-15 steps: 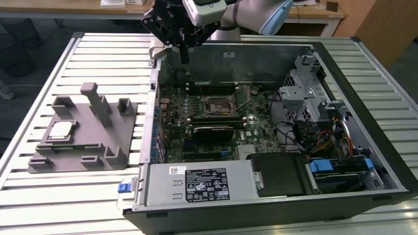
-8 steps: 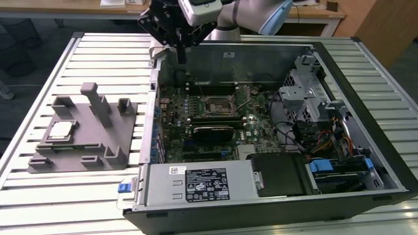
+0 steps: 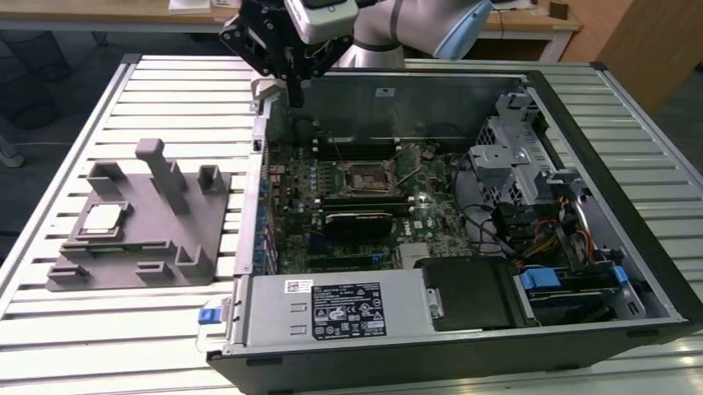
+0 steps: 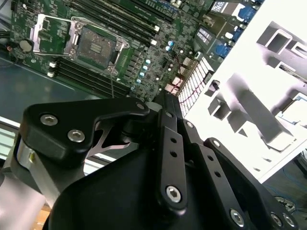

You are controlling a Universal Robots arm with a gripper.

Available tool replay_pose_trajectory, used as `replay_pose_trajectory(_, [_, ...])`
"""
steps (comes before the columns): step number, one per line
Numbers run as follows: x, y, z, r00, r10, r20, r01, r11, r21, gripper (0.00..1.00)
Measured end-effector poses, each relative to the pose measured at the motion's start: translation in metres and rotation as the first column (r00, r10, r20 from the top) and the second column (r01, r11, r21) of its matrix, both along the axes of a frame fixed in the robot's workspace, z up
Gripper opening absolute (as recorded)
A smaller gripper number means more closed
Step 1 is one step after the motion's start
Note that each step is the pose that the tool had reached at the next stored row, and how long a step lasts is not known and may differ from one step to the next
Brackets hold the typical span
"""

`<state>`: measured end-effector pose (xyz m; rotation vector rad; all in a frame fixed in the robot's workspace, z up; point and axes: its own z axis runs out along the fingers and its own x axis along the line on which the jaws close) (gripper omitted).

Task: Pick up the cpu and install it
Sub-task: 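Reach for the cpu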

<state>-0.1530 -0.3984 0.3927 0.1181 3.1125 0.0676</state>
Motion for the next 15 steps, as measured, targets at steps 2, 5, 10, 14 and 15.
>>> replay_pose_trajectory(2, [-0.003,0.0,-0.0002,1.0,0.0,0.0001,0.0,1.0,0.0002,0.11])
replay_pose_trajectory(5, [-0.006,0.0,-0.0005,1.0,0.0,-0.0004,0.0,1.0,0.0,0.11])
replay_pose_trajectory(10, [-0.011,0.0,-0.0015,1.0,0.0,-0.0032,0.0,1.0,0.0001,0.11])
replay_pose_trajectory(14, [-0.017,0.0,-0.0025,1.0,0.0,-0.0059,0.0,1.0,0.0001,0.11])
replay_pose_trajectory(15, [-0.018,0.0001,-0.0029,1.0,0.0,-0.007,0.0,1.0,0.0002,0.11])
